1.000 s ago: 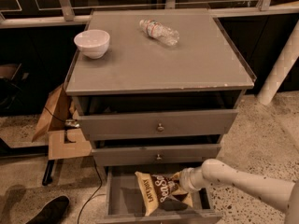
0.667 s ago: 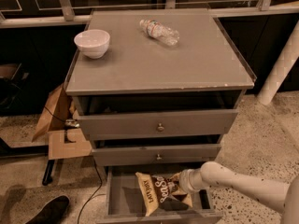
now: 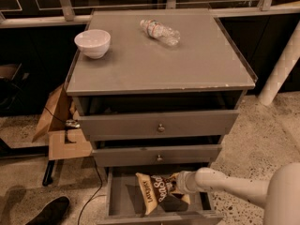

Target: Place brown chip bag into bottom drawer

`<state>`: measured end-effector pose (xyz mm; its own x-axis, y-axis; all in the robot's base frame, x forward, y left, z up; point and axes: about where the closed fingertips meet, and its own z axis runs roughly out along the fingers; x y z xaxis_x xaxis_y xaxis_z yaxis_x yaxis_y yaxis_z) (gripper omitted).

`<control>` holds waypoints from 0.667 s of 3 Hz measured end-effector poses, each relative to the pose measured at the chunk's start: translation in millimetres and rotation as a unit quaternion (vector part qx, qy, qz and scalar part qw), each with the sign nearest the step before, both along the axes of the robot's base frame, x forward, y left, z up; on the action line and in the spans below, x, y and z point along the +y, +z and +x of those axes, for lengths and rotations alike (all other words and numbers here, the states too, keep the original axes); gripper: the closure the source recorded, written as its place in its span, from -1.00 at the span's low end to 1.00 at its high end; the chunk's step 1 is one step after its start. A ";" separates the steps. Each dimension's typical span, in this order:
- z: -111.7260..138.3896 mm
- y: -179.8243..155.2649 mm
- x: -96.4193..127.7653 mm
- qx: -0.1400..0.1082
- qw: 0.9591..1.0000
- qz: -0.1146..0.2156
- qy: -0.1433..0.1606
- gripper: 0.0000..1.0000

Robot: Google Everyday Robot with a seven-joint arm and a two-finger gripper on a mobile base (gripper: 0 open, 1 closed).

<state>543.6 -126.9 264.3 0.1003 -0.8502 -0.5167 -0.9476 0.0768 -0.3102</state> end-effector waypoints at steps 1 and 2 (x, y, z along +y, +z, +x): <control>15.3 -19.8 -0.7 -0.010 1.000 -0.009 -0.006 1.00; 29.9 -37.7 -1.1 -0.011 1.000 -0.015 -0.014 1.00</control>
Offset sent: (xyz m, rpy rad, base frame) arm 0.0523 -0.0054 -0.0576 -0.0455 -0.0306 -0.0530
